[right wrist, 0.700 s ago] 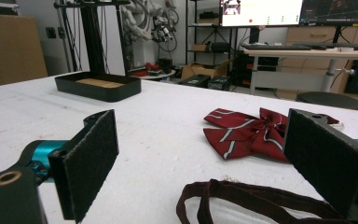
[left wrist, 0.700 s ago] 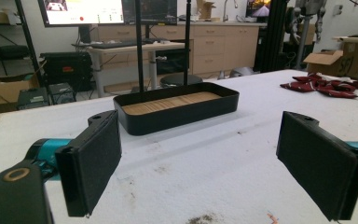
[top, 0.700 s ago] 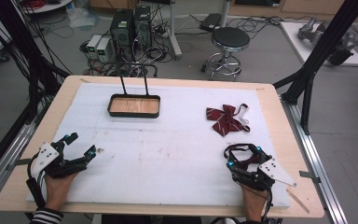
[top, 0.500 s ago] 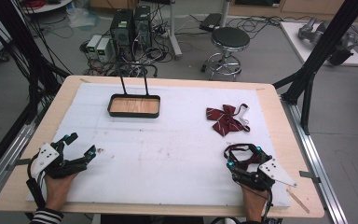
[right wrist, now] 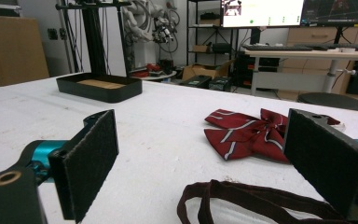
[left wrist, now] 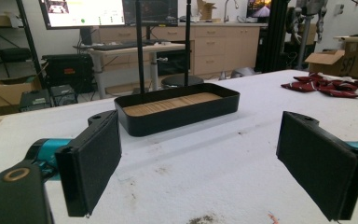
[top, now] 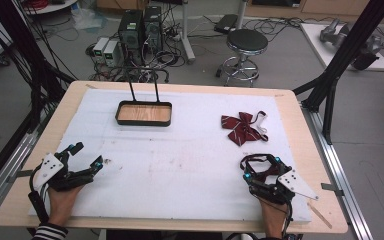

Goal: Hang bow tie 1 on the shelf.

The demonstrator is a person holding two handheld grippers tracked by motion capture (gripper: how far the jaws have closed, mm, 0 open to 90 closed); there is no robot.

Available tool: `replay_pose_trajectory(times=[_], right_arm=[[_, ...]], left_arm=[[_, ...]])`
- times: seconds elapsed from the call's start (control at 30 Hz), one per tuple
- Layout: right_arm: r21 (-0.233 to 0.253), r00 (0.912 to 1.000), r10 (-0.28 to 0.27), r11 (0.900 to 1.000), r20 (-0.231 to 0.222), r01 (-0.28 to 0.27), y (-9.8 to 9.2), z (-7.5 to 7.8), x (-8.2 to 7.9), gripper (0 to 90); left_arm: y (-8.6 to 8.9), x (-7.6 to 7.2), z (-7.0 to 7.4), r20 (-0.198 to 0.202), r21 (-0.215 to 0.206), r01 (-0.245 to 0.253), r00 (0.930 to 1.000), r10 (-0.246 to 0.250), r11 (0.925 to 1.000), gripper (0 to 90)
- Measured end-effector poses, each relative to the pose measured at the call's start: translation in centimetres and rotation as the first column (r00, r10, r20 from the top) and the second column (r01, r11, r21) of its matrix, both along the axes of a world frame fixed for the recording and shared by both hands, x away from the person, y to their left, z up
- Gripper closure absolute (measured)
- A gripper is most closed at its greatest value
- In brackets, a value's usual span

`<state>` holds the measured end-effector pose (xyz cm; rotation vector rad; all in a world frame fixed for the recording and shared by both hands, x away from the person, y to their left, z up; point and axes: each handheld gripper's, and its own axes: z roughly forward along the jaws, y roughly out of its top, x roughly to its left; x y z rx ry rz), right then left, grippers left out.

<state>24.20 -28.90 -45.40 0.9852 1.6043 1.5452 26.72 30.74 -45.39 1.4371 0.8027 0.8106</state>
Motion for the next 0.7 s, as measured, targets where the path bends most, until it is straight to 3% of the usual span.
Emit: replay_pose_trajectory(times=[0.37, 0.57, 0.7], right_arm=[[0.008, 0.9999, 0.004, 1.0, -0.015, -0.004, 0.0, 0.1, 0.1, 9.6], [-0.022, 0.9991, 0.016, 1.0, -0.04, -0.017, 0.1, 0.3, 0.2, 9.6], [-0.04, 0.9975, 0.017, 0.999, -0.068, -0.02, 0.1, 1.3, 0.4, 9.6]], left_arm=[[0.1, 0.0, 0.0, -0.003, 0.001, 0.001, 1.0, -0.001, 1.0, 14.4], [0.1, 0.0, 0.0, 0.0, -0.005, 0.0, 1.0, 0.0, 1.0, 14.3], [0.1, -0.1, 0.0, 0.005, -0.002, 0.0, 1.0, 0.0, 1.0, 14.3]])
